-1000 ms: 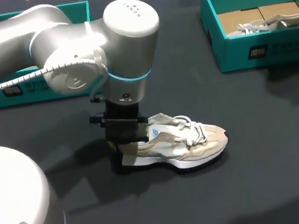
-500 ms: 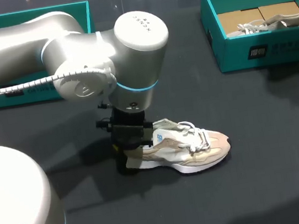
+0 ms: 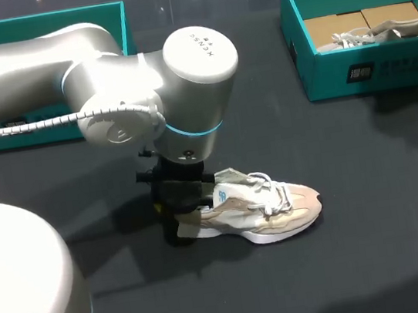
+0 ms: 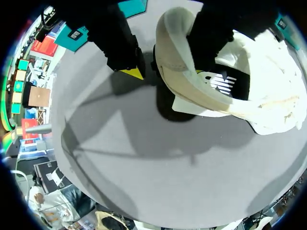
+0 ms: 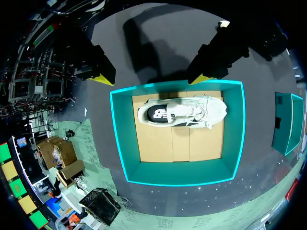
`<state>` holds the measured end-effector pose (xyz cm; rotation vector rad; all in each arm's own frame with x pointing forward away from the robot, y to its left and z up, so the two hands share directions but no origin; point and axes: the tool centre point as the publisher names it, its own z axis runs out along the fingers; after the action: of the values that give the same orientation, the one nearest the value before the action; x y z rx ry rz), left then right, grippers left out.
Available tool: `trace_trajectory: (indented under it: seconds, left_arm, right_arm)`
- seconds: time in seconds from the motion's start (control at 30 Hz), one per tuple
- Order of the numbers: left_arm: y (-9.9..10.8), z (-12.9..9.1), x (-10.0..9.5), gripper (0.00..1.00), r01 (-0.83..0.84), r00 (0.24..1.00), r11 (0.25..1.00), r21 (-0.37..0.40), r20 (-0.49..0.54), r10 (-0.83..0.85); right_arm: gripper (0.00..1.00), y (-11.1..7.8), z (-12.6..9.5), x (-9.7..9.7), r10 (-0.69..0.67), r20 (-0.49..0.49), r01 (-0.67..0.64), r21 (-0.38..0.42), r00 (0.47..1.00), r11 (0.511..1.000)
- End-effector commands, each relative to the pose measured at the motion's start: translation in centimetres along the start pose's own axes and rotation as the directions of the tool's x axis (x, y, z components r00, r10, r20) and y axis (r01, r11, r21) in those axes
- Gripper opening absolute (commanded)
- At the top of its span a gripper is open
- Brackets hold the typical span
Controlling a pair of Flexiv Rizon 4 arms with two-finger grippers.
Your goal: Take the shoe out of the shoebox, open the shoe tongue, remove and reinsert the insole, then place the shoe into the shoebox
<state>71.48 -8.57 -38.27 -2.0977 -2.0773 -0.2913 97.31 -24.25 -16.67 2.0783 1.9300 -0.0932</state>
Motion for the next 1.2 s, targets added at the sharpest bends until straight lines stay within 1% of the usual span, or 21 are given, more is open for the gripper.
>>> trace_trajectory:
  seconds: [0.03, 0.17, 0.33, 0.43, 0.47, 0.53, 0.6, 0.63, 1.07, 1.1, 1.13, 1.2]
  left_arm:
    - [0.0, -0.3, 0.2, 1.00, 0.003, 1.000, 1.000, -0.001, 0.011, -0.003]
    - [-0.3, -1.8, 0.8, 1.00, 0.005, 0.999, 1.000, 0.004, 0.048, -0.006]
    - [-1.0, -5.2, 2.3, 1.00, 0.028, 0.992, 1.000, -0.014, 0.122, -0.026]
    - [-1.4, -7.3, 3.6, 1.00, 0.075, 0.982, 0.997, 0.006, 0.176, -0.075]
    - [-1.6, -7.9, 4.1, 1.00, 0.090, 0.977, 0.995, 0.034, 0.193, -0.095]
    - [-1.9, -8.9, 5.2, 1.00, 0.127, 0.961, 0.985, 0.119, 0.229, -0.152]
    - [-2.2, -9.5, 6.4, 1.00, 0.154, 0.942, 0.953, 0.259, 0.253, -0.221]
    - [-2.3, -9.6, 7.0, 1.00, 0.153, 0.934, 0.924, 0.351, 0.254, -0.251]
    - [-2.3, -9.6, 7.0, 1.00, 0.153, 0.934, 0.924, 0.351, 0.254, -0.251]
    - [-2.3, -9.4, 7.3, 1.00, 0.218, 0.913, 0.906, 0.362, 0.253, -0.321]
    - [-2.3, -9.1, 7.8, 1.00, 0.235, 0.891, 0.880, 0.414, 0.270, -0.365]
    - [-2.0, -8.6, 8.4, 1.00, 0.273, 0.857, 0.834, 0.480, 0.272, -0.438]
  right_arm:
    - [1.00, 0.0, 0.0, 0.0, 0.000, 0.000, 0.000, 0.000, 1.000, 1.000]
    - [1.00, 0.0, 0.0, 0.0, 0.000, 0.000, 0.000, 0.000, 1.000, 1.000]
    - [1.00, 0.0, 0.0, 0.0, 0.000, 0.000, 0.000, 0.000, 1.000, 1.000]
    - [1.00, 0.0, 0.0, 0.0, 0.000, 0.000, 0.000, 0.000, 1.000, 1.000]
    - [1.00, 0.0, 0.0, 0.0, 0.000, 0.000, 0.000, 0.000, 1.000, 1.000]
    - [1.00, 0.0, 0.0, 0.0, 0.000, 0.000, 0.000, 0.000, 1.000, 1.000]
    - [1.00, 0.0, 0.0, 0.0, 0.000, 0.000, 0.000, 0.000, 1.000, 1.000]
    - [1.00, 0.0, 0.0, 0.0, 0.000, 0.000, 0.000, 0.000, 1.000, 1.000]
    - [1.00, 0.0, 0.0, 0.0, 0.000, 0.000, 0.000, 0.000, 1.000, 1.000]
    - [1.00, 0.0, 0.0, 0.0, 0.000, 0.000, 0.000, 0.000, 1.000, 1.000]
    - [1.00, 0.0, 0.0, 0.0, 0.000, 0.000, 0.000, 0.000, 1.000, 1.000]
    - [1.00, 0.0, 0.0, 0.0, 0.000, 0.000, 0.000, 0.000, 1.000, 1.000]
